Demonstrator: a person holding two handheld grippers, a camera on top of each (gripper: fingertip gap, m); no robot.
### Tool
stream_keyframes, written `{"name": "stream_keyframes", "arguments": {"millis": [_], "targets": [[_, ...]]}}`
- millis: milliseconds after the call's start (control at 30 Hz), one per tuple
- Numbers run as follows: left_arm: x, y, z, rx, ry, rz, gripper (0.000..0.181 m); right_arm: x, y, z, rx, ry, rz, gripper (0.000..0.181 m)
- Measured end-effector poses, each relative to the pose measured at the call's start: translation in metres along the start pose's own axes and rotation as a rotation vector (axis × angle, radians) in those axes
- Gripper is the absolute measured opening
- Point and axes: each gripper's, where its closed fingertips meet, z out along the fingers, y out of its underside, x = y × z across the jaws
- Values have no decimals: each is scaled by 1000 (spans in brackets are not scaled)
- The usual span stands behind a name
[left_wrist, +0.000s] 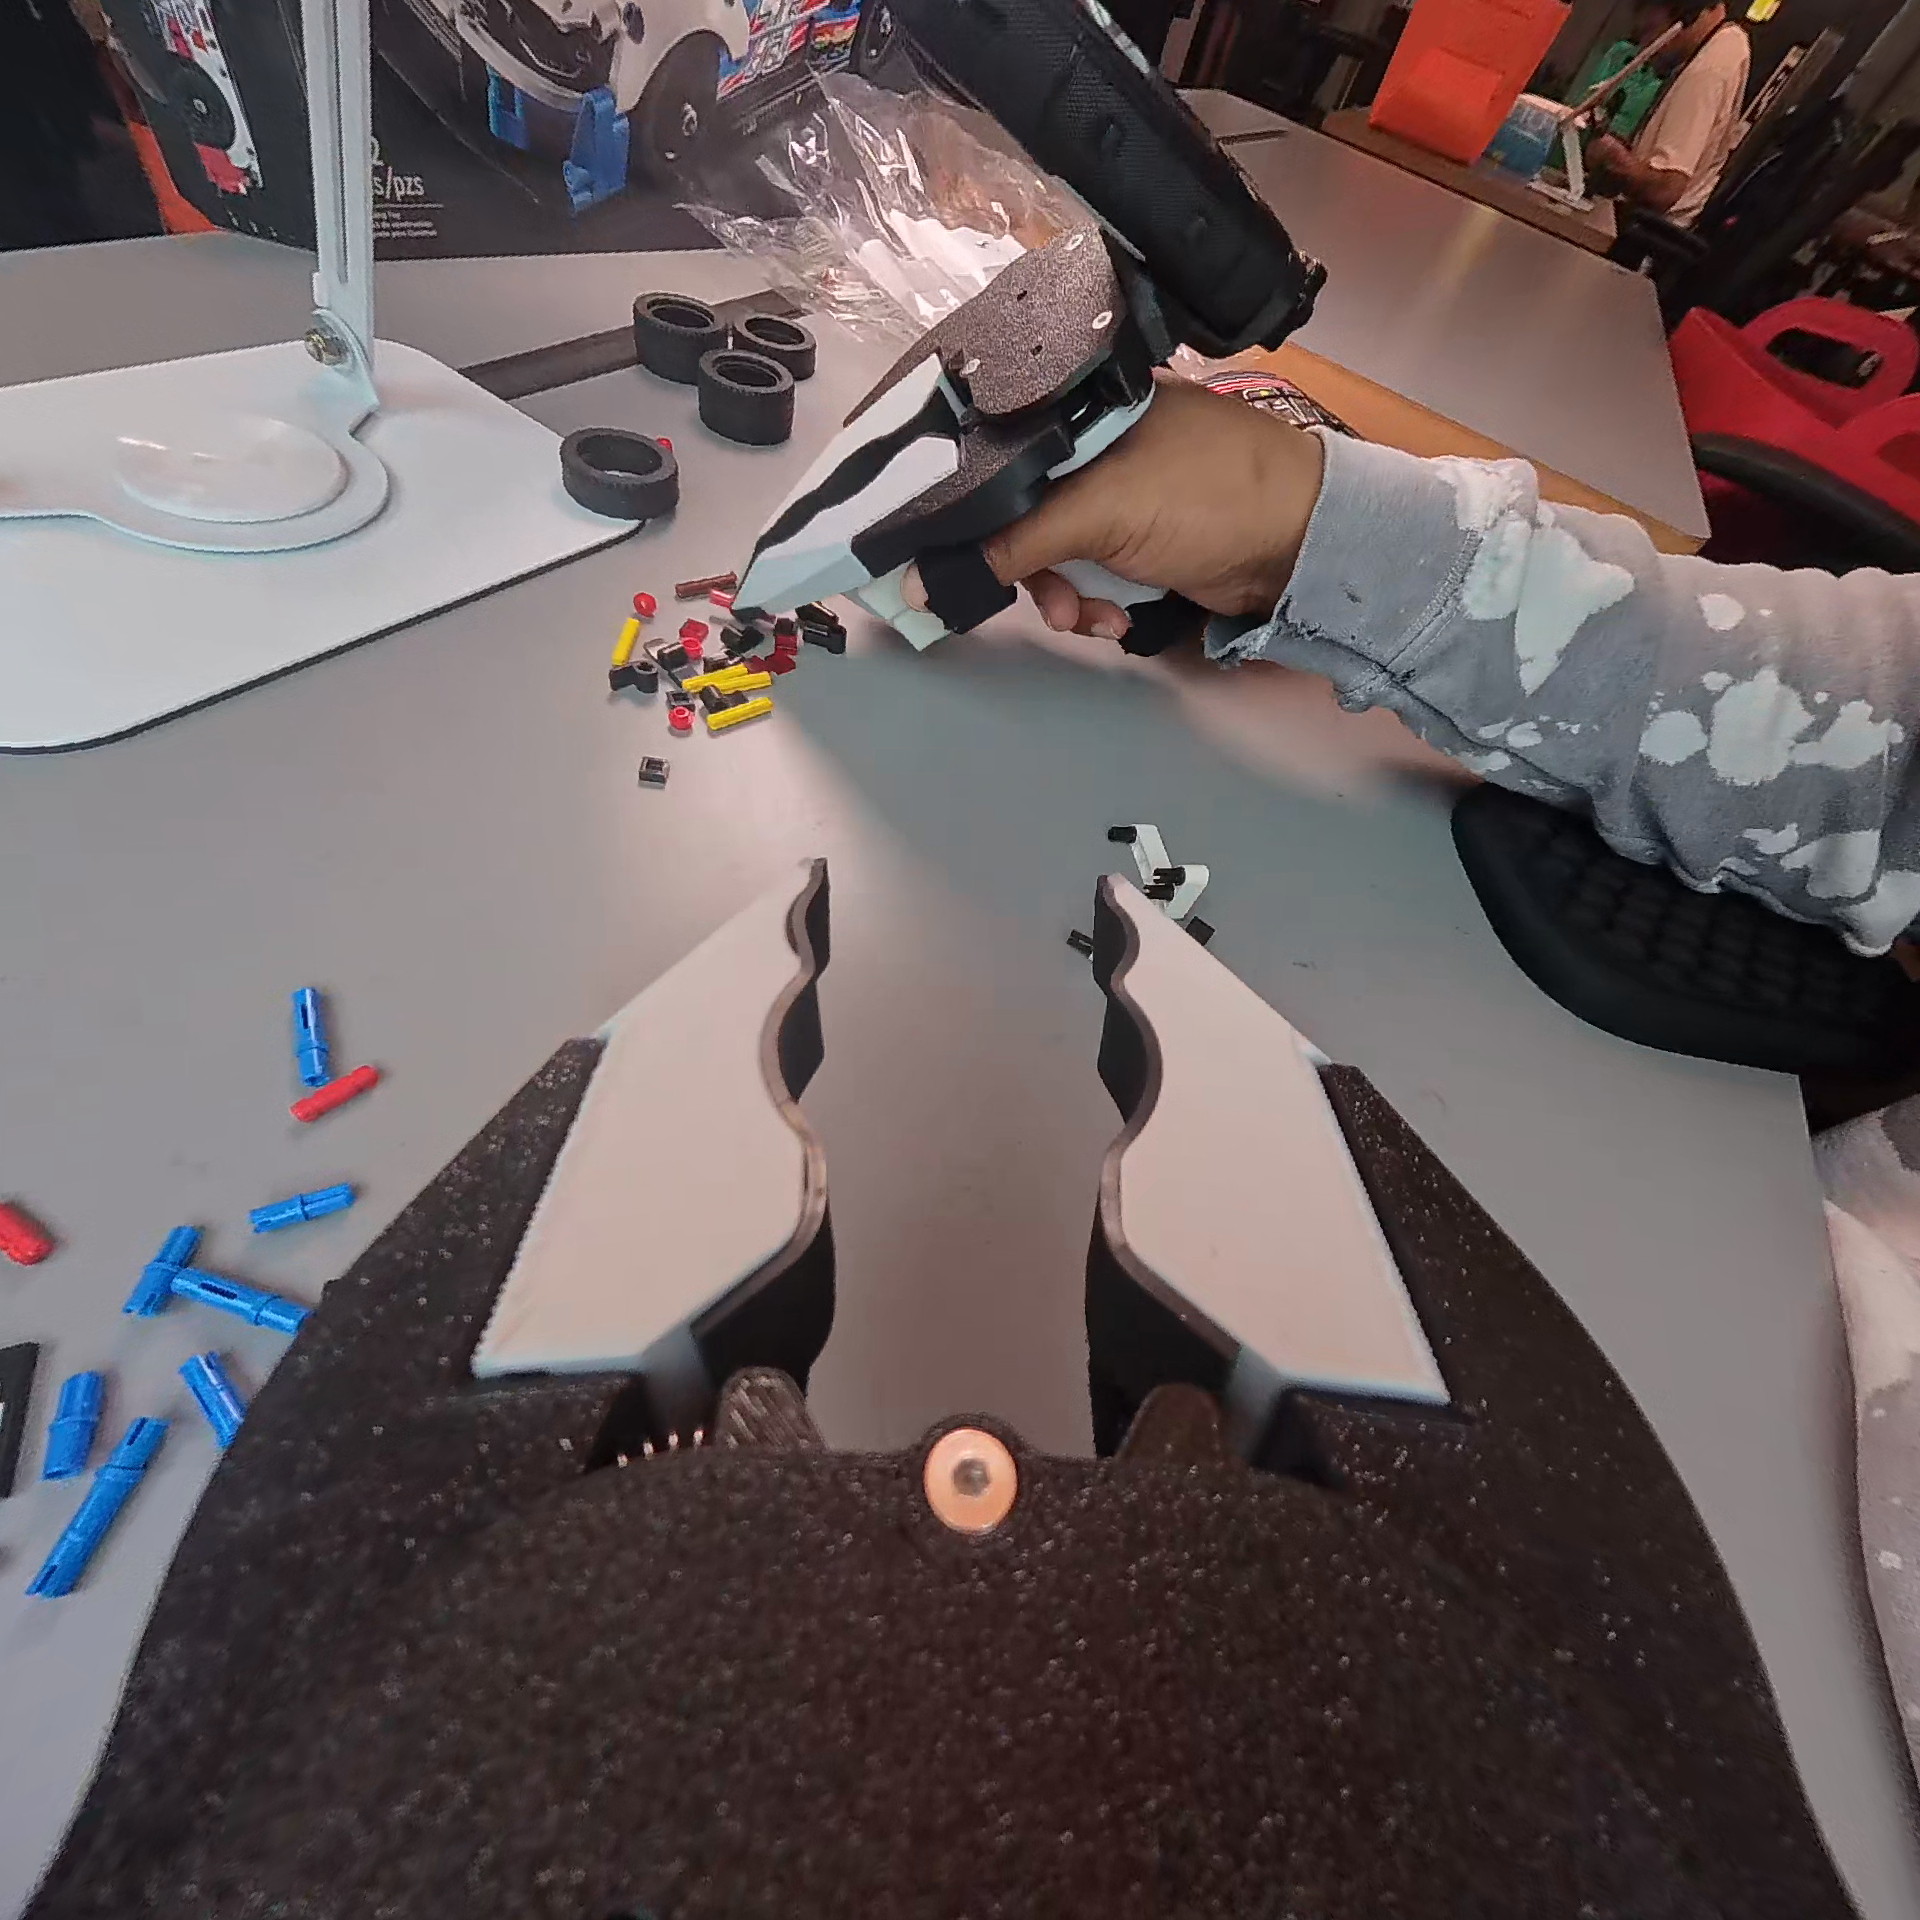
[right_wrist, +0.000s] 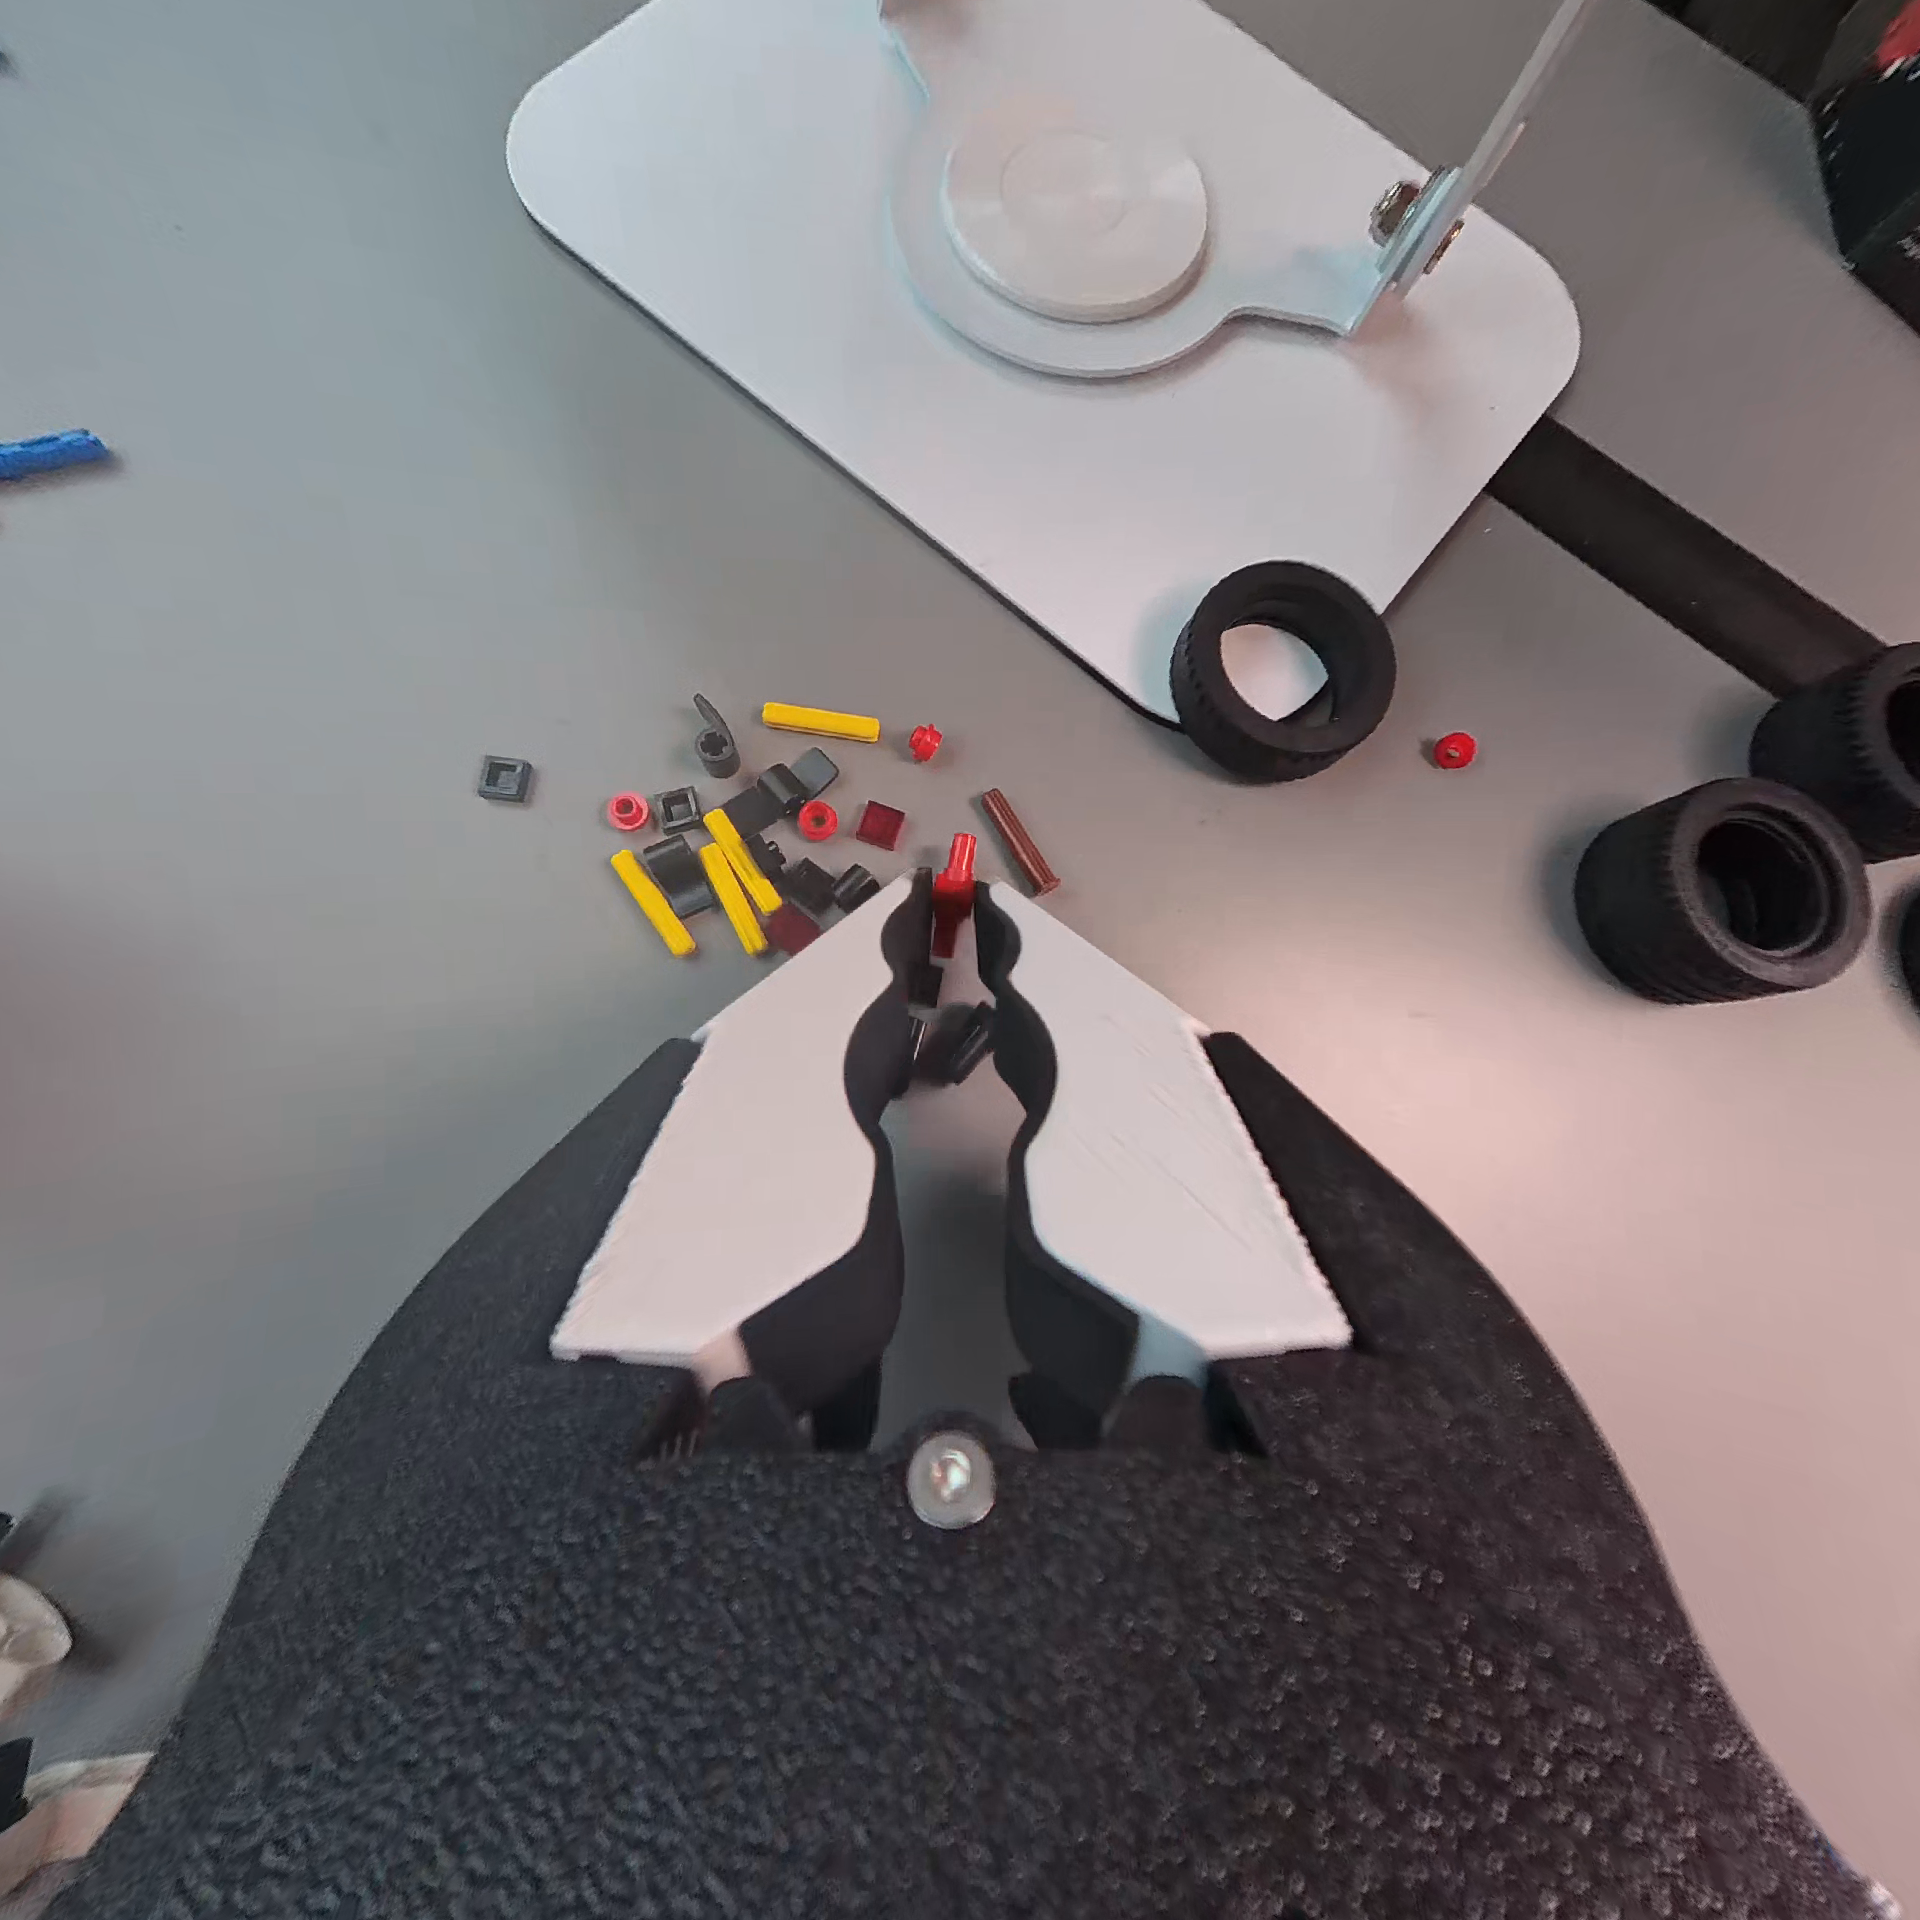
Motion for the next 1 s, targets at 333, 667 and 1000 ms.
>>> {"name": "stream_keyframes", "arguments": {"millis": [333, 667, 1000], "targets": [[6, -36, -19, 243, 66, -39, 45, -148, -71, -142, 503, -1084, 296, 7], [38, -46, -29, 293, 127, 199, 16, -193, -55, -158, 340, -1399, 390, 7], [43, -42, -30, 259, 144, 249, 4, -192, -50, -155, 303, -1432, 419, 7]]}}
